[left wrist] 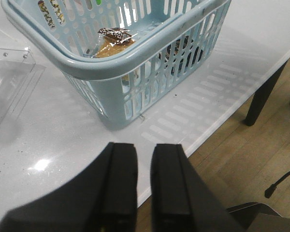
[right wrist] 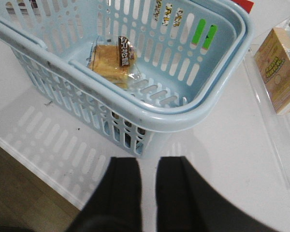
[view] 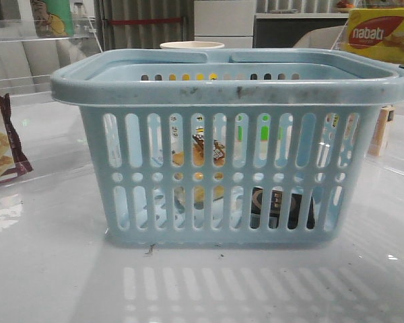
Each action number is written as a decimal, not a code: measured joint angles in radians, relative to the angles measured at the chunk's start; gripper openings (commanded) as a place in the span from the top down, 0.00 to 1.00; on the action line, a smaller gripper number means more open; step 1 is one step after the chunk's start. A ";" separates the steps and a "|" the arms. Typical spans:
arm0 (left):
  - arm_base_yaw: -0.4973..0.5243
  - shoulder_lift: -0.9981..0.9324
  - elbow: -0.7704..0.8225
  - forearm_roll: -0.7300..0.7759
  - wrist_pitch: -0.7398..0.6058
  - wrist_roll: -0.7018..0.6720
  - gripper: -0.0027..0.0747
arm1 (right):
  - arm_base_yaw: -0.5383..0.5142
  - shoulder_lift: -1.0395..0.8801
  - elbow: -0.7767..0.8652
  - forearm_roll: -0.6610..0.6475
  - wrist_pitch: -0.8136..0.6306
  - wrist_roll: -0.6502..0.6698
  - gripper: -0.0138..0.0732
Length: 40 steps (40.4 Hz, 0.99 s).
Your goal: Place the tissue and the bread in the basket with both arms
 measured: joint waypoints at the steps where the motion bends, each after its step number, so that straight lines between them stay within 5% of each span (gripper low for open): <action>1: 0.000 0.000 0.000 0.000 0.000 0.000 0.85 | 0.000 0.000 0.000 0.000 0.002 0.000 0.79; 29: 0.002 -0.011 0.005 0.000 -0.004 0.000 0.85 | 0.000 0.000 0.000 -0.001 0.015 0.000 0.78; 40: 0.211 -0.195 0.132 -0.007 -0.136 0.000 0.85 | 0.000 0.000 0.000 -0.001 0.015 0.000 0.78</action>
